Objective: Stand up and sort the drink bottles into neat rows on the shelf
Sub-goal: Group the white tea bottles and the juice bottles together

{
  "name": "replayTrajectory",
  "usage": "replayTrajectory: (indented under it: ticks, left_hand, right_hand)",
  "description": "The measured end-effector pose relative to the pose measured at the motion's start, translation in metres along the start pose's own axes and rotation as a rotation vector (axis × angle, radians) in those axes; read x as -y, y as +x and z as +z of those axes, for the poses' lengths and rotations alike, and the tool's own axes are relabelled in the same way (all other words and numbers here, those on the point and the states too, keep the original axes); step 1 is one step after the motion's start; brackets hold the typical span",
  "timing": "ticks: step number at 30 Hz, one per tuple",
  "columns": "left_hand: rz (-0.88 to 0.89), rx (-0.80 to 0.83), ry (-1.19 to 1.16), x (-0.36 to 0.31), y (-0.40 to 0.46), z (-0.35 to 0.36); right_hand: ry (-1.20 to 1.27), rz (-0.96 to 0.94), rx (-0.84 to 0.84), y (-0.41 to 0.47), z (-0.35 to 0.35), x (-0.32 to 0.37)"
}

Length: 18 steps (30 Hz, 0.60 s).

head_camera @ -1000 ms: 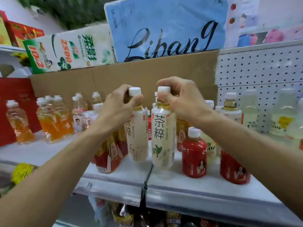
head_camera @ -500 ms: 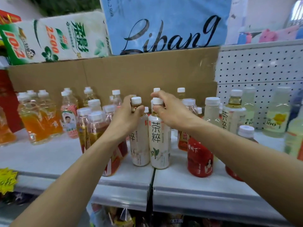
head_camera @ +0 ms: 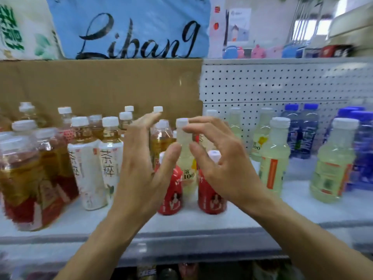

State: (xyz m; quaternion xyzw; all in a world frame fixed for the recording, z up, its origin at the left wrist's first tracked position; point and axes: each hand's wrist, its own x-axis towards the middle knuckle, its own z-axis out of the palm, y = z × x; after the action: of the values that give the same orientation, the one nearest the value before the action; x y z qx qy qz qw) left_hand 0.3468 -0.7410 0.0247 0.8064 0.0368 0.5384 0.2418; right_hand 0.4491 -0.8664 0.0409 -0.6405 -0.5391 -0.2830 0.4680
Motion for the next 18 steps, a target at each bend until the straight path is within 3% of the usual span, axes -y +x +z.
replayTrajectory:
  ticks: [5,10,14,18]
  left_hand:
    - [0.010,0.138,-0.232,-0.054,-0.021,0.080]
    - [-0.285,0.397,-0.298,-0.077,-0.035,0.163]
    - [-0.456,0.518,-0.238,-0.072,-0.029,0.223]
    - [-0.492,0.514,-0.119,-0.064,-0.016,0.261]
  right_hand:
    - [-0.120,0.096,-0.185,-0.046,-0.082,-0.058]
    - [-0.170,0.442,-0.373,-0.088,-0.142,-0.119]
    - [-0.118,0.782,-0.245,-0.106,-0.165,-0.160]
    - [-0.011,0.823,-0.107,-0.109,-0.172,-0.188]
